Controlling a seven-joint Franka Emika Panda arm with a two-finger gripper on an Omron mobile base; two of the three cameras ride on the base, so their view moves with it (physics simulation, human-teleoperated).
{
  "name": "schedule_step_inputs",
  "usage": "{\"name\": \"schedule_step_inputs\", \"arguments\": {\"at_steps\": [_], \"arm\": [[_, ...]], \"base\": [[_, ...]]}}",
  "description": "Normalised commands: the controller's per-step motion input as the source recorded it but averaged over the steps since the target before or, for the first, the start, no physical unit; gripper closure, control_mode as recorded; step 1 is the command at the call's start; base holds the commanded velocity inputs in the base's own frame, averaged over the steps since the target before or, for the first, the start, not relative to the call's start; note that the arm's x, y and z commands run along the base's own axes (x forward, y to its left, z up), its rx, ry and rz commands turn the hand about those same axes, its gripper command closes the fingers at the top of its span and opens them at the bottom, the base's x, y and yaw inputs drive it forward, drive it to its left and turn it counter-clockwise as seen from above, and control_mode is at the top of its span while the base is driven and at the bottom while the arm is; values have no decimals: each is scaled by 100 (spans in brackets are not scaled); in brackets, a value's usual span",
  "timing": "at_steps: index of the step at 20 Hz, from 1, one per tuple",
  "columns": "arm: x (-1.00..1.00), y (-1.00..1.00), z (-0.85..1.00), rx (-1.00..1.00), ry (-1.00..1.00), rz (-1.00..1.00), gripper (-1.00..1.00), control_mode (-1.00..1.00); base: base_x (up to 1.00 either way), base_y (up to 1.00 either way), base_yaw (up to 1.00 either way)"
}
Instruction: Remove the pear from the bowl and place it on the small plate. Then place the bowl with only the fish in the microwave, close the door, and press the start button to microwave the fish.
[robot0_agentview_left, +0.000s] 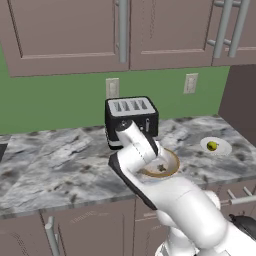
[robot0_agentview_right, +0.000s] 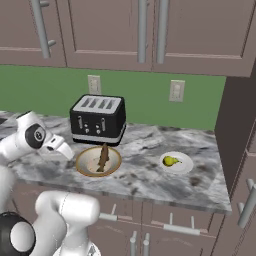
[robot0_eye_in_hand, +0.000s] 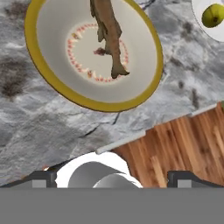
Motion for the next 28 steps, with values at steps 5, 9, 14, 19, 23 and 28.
{"name": "schedule_step_inputs", "arguments": {"at_steps": [5, 9, 14, 19, 23, 28], "arm": [[35, -5, -31, 0, -5, 19, -100, -100], [34, -14, -46, 0, -2, 25, -100, -100], [15, -5, -19, -2, -4, 13, -100, -100], [1, 9, -7, -12, -1, 2, -100, -100], [18, 0, -12, -11, 0, 10, -100, -100], [44, 0, -18, -4, 0, 19, -100, -100]], "base": [[0, 0, 0], [0, 0, 0], [0, 0, 0], [0, 0, 0], [0, 0, 0], [0, 0, 0]]}}
